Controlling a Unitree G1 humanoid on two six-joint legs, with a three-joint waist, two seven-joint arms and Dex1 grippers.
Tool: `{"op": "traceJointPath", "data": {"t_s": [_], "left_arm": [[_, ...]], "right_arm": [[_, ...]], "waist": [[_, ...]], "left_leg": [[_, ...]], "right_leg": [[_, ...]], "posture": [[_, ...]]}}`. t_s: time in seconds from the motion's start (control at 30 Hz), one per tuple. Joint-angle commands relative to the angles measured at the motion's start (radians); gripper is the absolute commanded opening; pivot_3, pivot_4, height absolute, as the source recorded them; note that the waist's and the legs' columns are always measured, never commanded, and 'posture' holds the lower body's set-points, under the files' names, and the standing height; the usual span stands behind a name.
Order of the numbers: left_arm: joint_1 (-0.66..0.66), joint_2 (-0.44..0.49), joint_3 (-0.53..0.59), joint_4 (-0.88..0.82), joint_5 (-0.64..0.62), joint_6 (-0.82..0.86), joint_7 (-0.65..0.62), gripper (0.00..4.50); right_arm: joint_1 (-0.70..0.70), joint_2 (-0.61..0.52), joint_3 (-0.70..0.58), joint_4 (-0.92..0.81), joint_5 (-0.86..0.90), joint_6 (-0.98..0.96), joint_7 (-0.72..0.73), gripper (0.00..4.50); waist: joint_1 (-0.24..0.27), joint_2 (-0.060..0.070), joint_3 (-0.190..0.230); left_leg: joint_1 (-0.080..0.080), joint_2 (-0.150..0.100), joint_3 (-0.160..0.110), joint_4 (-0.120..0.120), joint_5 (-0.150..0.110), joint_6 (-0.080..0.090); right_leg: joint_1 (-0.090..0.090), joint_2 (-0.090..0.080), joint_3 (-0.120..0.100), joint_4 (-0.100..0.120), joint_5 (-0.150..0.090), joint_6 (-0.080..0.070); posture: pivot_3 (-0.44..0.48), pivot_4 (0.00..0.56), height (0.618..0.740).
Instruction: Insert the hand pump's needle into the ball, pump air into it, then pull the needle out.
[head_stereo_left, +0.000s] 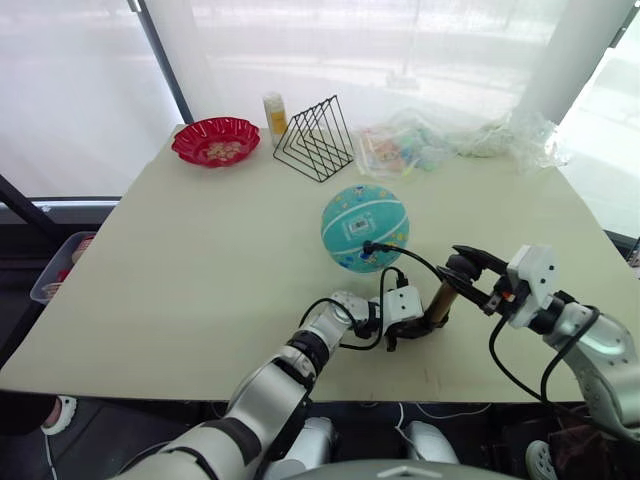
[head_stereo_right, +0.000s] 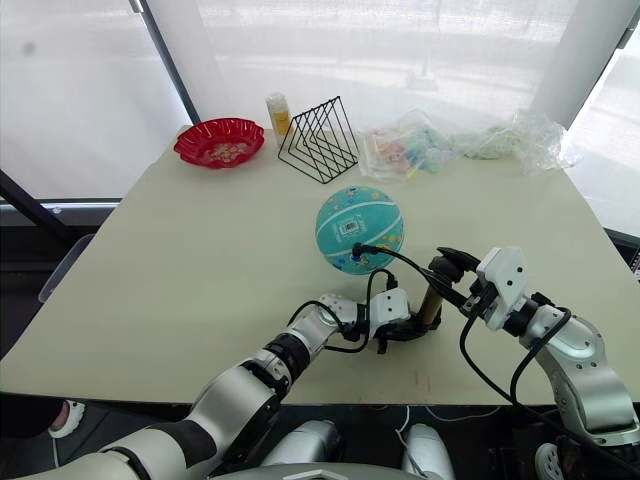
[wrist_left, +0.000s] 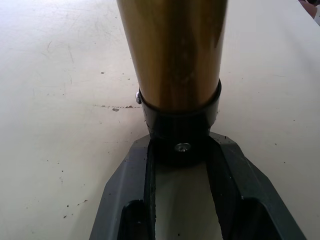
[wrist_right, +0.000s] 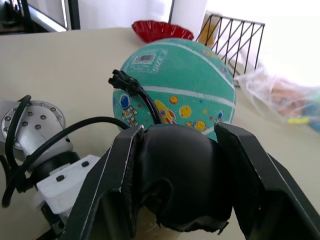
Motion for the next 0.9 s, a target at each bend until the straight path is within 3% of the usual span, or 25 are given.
{"op": "traceJointPath", "data": {"t_s": [0.03, 0.3, 0.63, 0.8, 0.9], "left_arm": [[0.067, 0.026, -0.066, 0.124, 0.09, 0.078, 0.009, 1.07], [0.068, 0.026, -0.067, 0.124, 0.091, 0.072, 0.005, 1.07], [0.06, 0.028, -0.066, 0.128, 0.093, 0.073, 0.003, 1.07], [0.056, 0.027, -0.067, 0.13, 0.093, 0.075, 0.003, 1.07], [0.055, 0.026, -0.066, 0.131, 0.093, 0.075, 0.004, 1.07]], "right_arm": [[-0.126, -0.08, -0.175, -0.104, 0.181, 0.095, -0.011, 1.9], [-0.304, -0.27, -0.4, -0.076, 0.37, 0.253, -0.02, 1.9], [-0.398, -0.355, -0.494, -0.05, 0.461, 0.346, -0.043, 1.9], [-0.176, -0.299, -0.386, -0.141, 0.35, 0.35, 0.006, 1.9], [-0.088, -0.243, -0.32, -0.16, 0.302, 0.327, -0.009, 1.9]], "waist": [[0.004, 0.01, 0.006], [0.018, 0.011, 0.018], [0.022, 0.01, 0.026], [0.028, 0.009, 0.026], [0.025, 0.001, 0.018]], "left_leg": [[-0.003, -0.001, 0.0, 0.0, 0.0, 0.0], [-0.014, -0.004, 0.0, 0.007, 0.0, 0.001], [-0.016, -0.004, 0.001, 0.007, 0.0, 0.001], [-0.018, -0.004, 0.0, 0.007, 0.001, 0.001], [-0.015, -0.003, 0.0, 0.006, 0.0, 0.001]], "right_leg": [[-0.003, -0.002, 0.0, 0.0, 0.0, 0.0], [-0.012, -0.003, -0.002, 0.0, 0.003, 0.002], [-0.013, -0.004, -0.002, 0.0, 0.003, 0.002], [-0.015, -0.004, -0.002, 0.0, 0.003, 0.002], [-0.014, -0.003, -0.002, 0.0, 0.003, 0.002]], "posture": [[0.0, 0.15, 0.74], [0.0, 0.15, 0.74], [0.0, 0.15, 0.74], [0.0, 0.15, 0.74], [0.0, 0.15, 0.74]]}}
